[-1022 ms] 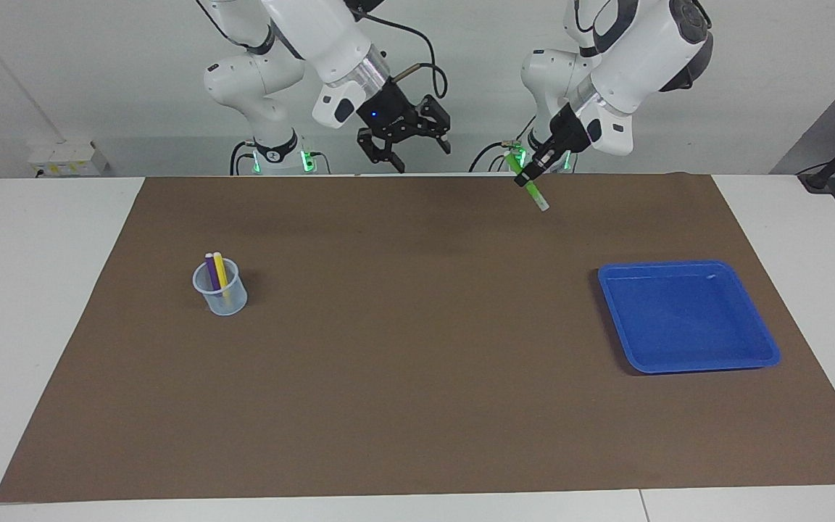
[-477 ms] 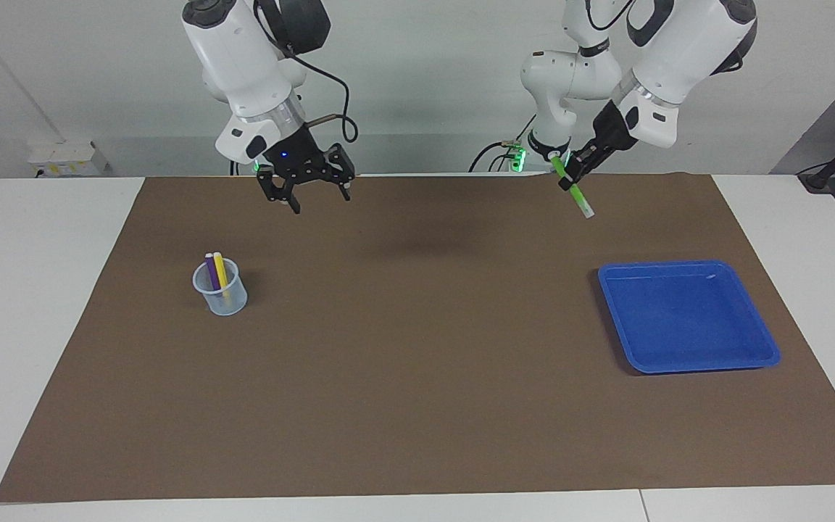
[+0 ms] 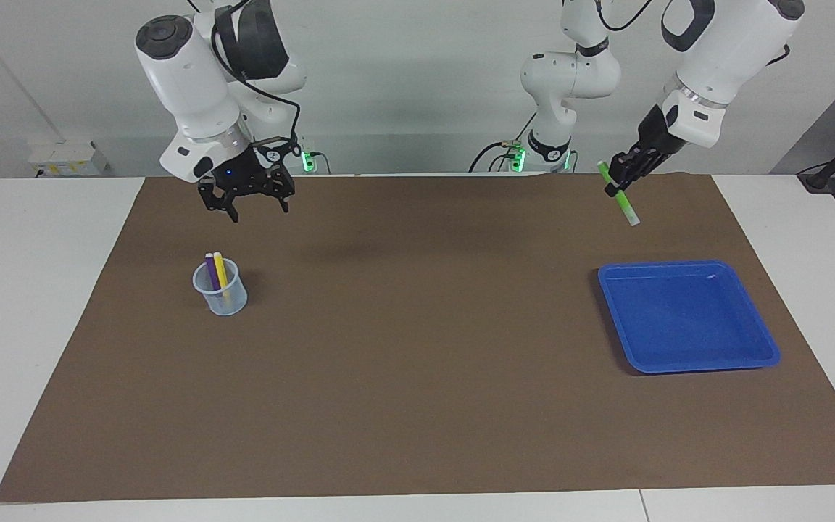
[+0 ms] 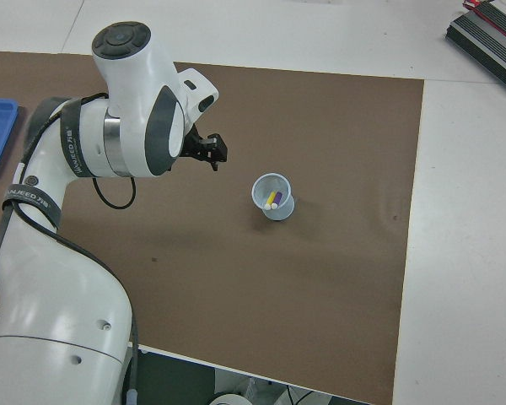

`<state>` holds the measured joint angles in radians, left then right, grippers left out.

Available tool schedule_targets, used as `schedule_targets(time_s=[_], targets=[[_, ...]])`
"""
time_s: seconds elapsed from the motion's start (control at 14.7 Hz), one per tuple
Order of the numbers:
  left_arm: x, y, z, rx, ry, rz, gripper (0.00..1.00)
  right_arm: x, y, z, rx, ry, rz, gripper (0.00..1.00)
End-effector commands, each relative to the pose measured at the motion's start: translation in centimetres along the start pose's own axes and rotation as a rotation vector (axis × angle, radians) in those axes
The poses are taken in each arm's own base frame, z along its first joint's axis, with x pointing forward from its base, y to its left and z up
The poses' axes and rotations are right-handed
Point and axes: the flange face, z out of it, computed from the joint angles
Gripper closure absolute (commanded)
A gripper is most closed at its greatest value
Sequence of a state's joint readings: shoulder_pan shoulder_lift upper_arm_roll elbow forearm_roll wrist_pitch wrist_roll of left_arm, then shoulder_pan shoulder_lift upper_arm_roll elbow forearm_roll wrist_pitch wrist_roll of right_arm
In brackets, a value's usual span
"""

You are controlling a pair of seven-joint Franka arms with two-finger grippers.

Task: Right arm passes pens to left for tray arrangement
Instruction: 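Open the right gripper and withdraw while the left gripper pulls the pen, then move the green pen over the blue tray with the left gripper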

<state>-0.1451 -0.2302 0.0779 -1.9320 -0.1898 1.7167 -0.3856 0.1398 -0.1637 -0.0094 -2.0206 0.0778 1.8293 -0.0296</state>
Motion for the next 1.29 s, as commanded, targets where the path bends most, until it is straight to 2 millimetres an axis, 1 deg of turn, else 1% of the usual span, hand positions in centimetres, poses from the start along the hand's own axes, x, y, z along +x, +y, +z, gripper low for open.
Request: schedule_targets(time_s=[0.0, 0.14, 0.27, 0.34, 0.41, 0.55, 0.61, 0.68, 0.89, 1.23], targets=[[1.0, -2.4, -1.0, 0.045, 0.032, 0.120, 1.00, -1.9, 2.2, 3.0, -0.037, -0.016, 0.006, 0.00], [1.5, -3.5, -1.3, 0.056, 0.045, 0.165, 1.00, -2.2, 3.0, 5.1, -0.043, -0.017, 0.016, 0.00], [2.2, -4.6, -1.6, 0.100, 0.073, 0.225, 1.00, -2.4, 3.6, 6.5, -0.044, -0.037, 0.006, 0.00], [2.4, -4.8, -1.6, 0.104, 0.083, 0.237, 1.00, -2.5, 4.3, 7.1, -0.049, -0.046, -0.009, 0.00], [2.7, -5.6, -1.8, 0.105, 0.088, 0.242, 1.00, -2.6, 5.3, 7.5, -0.057, -0.034, -0.024, 0.00], [3.2, -6.8, -1.9, 0.109, 0.088, 0.285, 1.00, -2.9, 6.7, 8.0, -0.063, -0.032, -0.071, 0.00], [4.0, -7.4, -1.2, 0.113, 0.078, 0.298, 1.00, -3.0, 7.5, 8.1, -0.062, -0.033, -0.064, 0.00], [4.5, -7.7, -0.8, 0.115, 0.081, 0.316, 1.00, -3.0, 7.7, 8.6, -0.062, -0.034, -0.059, 0.00], [5.7, -7.7, 0.8, 0.119, 0.075, 0.328, 1.00, -2.6, 7.8, 10.9, -0.059, -0.041, -0.053, 0.00], [8.1, -7.8, 4.0, 0.130, 0.066, 0.359, 1.00, -2.6, 8.6, 11.1, -0.058, -0.044, -0.053, 0.00]])
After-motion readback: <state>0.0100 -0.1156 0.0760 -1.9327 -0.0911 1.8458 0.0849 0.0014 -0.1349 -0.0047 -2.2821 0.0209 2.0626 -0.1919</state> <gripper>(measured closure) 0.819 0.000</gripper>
